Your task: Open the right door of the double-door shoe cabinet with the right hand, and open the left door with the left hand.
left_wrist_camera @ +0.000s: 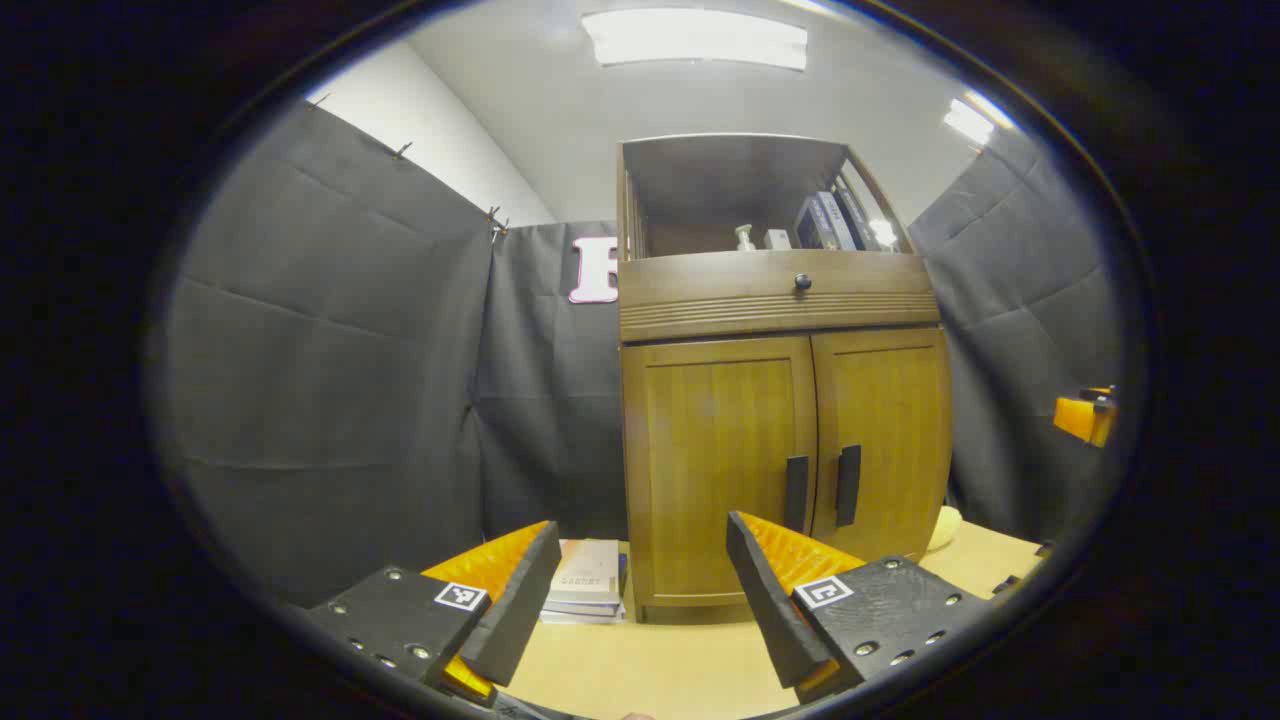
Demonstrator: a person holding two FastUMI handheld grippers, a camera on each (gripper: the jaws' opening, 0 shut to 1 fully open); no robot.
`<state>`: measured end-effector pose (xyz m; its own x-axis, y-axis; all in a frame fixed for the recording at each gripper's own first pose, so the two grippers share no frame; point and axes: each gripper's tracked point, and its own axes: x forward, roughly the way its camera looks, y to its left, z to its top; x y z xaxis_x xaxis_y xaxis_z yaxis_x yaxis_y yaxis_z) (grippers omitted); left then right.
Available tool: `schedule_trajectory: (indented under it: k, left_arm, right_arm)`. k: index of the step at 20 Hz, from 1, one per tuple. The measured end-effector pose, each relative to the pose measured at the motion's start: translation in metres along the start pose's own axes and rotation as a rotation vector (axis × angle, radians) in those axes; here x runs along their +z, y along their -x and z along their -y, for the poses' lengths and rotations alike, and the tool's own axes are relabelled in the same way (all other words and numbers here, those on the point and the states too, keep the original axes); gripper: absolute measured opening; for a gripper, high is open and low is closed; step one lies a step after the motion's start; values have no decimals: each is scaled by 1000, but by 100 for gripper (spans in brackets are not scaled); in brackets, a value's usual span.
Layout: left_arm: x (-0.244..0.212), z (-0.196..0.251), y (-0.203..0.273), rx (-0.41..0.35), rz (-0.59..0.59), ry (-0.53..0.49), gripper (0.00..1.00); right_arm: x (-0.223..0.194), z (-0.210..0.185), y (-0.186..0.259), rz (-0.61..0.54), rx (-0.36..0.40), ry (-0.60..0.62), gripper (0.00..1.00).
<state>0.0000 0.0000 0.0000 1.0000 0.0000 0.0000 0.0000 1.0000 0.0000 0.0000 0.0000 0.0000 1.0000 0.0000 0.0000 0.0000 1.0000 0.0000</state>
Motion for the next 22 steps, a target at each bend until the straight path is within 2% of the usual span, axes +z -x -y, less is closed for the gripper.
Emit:
schedule_trajectory:
  k: [1, 5, 6, 7, 15, 16, 17, 18, 22]
  left_arm:
    - [2, 0, 1, -6, -2, -1, 96]
    - [2, 1, 1, -16, 3, -3, 96]
    - [2, 1, 1, -19, 2, -2, 96]
    - [2, 1, 0, -21, 5, -3, 96]
    - [1, 1, -2, -27, 9, -20, 96]
    - [3, 1, -2, -25, 12, -22, 96]
    - [2, 1, -2, -25, 14, -23, 96]
    - [3, 1, -3, -23, 19, -27, 96]
    - [3, 0, -3, -13, 23, -35, 96]
  right_arm:
    - [-1, 1, -1, -2, 0, -1, 96]
    - [-4, 0, -6, -4, -5, 7, 96]
    - [-4, 0, -8, -7, -6, 9, 92]
    - [-5, 1, -10, -9, -8, 9, 96]
    - [-14, -6, -26, -19, 1, 5, 96]
    - [-15, -8, -28, -22, 5, 3, 92]
    - [-15, -9, -30, -22, 8, 2, 92]
    - [-15, -10, -32, -20, 13, 1, 96]
    - [-17, -21, -43, -19, 36, 3, 96]
